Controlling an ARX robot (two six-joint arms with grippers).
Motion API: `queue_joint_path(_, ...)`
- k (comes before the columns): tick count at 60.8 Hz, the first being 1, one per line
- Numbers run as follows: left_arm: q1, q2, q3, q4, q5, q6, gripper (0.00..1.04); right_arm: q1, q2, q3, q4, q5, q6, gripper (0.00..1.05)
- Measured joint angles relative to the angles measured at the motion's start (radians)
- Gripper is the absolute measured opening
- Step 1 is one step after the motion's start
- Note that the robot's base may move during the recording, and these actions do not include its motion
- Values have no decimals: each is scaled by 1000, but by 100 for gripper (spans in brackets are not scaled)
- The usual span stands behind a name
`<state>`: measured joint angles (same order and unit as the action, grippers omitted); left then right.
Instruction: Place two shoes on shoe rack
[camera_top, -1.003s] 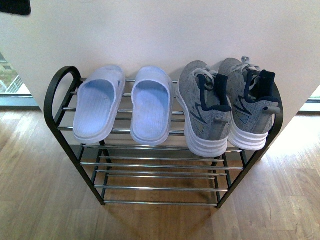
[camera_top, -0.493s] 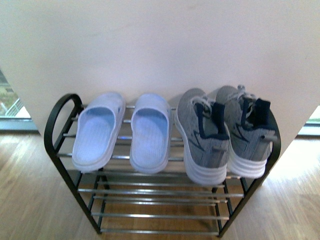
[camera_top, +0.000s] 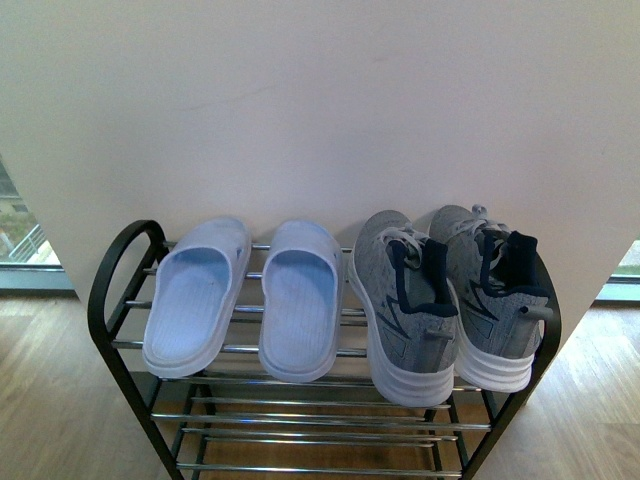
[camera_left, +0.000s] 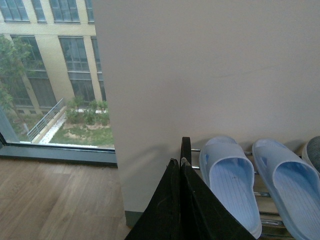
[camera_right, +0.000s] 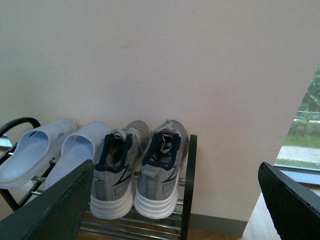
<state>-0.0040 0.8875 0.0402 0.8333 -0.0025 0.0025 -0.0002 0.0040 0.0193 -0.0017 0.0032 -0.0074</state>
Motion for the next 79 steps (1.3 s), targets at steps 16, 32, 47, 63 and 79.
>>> queue_joint_path(16, 0, -196, -26, -167, 2, 0, 1, 0, 0, 0, 0, 0, 0, 95)
queue_joint_path(32, 0, -354, -26, -308, 2, 0, 1, 0, 0, 0, 0, 0, 0, 95)
queue_joint_path(47, 0, -480, -26, -428, 2, 0, 1, 0, 0, 0, 0, 0, 0, 95)
queue_joint_path(63, 0, -582, -26, -527, 2, 0, 1, 0, 0, 0, 0, 0, 0, 95)
queue_joint_path(79, 0, -612, -26, -555, 2, 1, 24, 0, 0, 0, 0, 0, 0, 95)
